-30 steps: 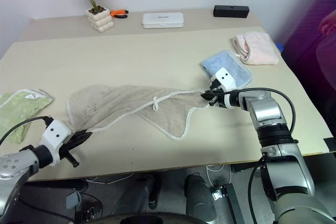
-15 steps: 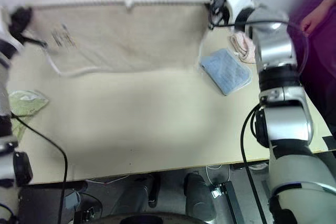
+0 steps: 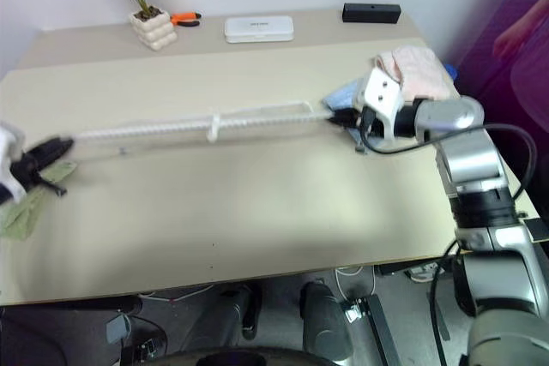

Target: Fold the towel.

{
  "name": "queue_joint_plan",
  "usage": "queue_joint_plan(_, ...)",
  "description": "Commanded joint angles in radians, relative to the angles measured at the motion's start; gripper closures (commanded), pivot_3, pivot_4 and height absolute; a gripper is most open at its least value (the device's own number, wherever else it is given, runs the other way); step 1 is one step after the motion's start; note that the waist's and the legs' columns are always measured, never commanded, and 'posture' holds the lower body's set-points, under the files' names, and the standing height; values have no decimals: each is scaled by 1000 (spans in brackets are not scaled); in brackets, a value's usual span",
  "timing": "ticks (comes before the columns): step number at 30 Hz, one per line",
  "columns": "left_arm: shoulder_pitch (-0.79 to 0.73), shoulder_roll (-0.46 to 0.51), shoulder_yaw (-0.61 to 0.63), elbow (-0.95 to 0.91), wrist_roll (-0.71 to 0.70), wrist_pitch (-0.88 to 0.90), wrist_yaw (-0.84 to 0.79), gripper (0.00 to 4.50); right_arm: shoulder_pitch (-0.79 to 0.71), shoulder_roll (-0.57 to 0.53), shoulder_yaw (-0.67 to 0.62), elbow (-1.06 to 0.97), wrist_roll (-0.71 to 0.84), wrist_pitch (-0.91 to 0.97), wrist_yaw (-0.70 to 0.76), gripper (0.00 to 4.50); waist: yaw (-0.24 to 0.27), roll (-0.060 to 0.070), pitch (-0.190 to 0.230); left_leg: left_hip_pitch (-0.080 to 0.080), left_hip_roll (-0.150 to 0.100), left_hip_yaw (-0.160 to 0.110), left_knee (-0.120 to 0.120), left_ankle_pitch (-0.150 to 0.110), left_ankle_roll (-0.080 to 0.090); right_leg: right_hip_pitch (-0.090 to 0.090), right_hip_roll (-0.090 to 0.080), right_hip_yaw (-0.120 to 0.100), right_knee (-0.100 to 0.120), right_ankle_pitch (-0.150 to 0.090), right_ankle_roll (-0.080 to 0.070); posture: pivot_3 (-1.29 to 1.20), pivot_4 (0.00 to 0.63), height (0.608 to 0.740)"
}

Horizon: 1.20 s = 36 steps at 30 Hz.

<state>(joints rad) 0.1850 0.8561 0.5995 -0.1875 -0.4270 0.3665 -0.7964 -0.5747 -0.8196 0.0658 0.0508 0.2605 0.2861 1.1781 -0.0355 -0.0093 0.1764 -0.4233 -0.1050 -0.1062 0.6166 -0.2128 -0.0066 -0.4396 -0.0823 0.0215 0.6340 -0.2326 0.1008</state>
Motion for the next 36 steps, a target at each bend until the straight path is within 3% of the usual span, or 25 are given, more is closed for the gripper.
queue_joint_plan(1, 157, 13, 129, -126, -53, 89, -81, 4500, 87, -105, -78, -127, 83, 88, 82, 4438, 3, 0, 0, 1, 0, 0, 0, 0, 1, 2, 0, 0, -1, 0, 0, 0, 150, 740)
queue_joint_plan(5, 314, 13, 159, -202, -90, 160, -162, 4500, 174, -183, -114, -190, 146, 134, 140, 4438, 19, 1, 0, 5, 2, 1, 1, 0, 0, 7, 0, -1, -3, -4, -7, 0, 150, 740)
queue_joint_plan(8, 304, 20, 138, -185, -75, 157, -152, 4500, 151, -170, -98, -168, 127, 117, 117, 4438, 23, 0, 0, 12, 3, 2, 0, -2, -1, 14, 0, -2, -6, -6, -8, 0, 150, 740)
queue_joint_plan(13, 178, 33, 47, -79, 6, 86, -103, 4500, 58, -101, -26, -53, 30, 44, 56, 4438, 25, 0, 0, 12, 4, 3, 0, -1, 0, 14, -1, -3, -6, -6, -8, 0, 150, 740)
queue_joint_plan(21, -111, 31, -156, 222, 126, -31, -41, 4500, -157, 93, 101, 338, -148, -164, -38, 4438, 19, 0, 0, 13, 4, 5, -2, -1, 0, 12, 1, -2, -4, -3, -4, 0, 150, 740)
queue_joint_plan(31, -221, -2, -244, 351, 153, -78, -28, 4500, -276, 204, 112, 630, -223, -309, -88, 4438, 19, 0, 0, 13, 4, 5, -3, -1, 0, 12, 1, -2, -3, -2, -3, 0, 150, 740)
queue_joint_plan(34, -220, -10, -237, 347, 150, -64, -13, 3540, -279, 209, 105, 646, -232, -319, -94, 3581, 19, 0, 0, 13, 4, 5, -3, -1, 0, 11, 1, -2, -2, -2, -3, 0, 150, 740)
queue_joint_plan(36, -218, -16, -226, 345, 159, -73, 17, 2562, -277, 205, 96, 642, -237, -324, -115, 2659, 19, 0, 0, 13, 4, 5, -3, -1, 0, 11, 1, -2, -2, -2, -3, 0, 150, 740)
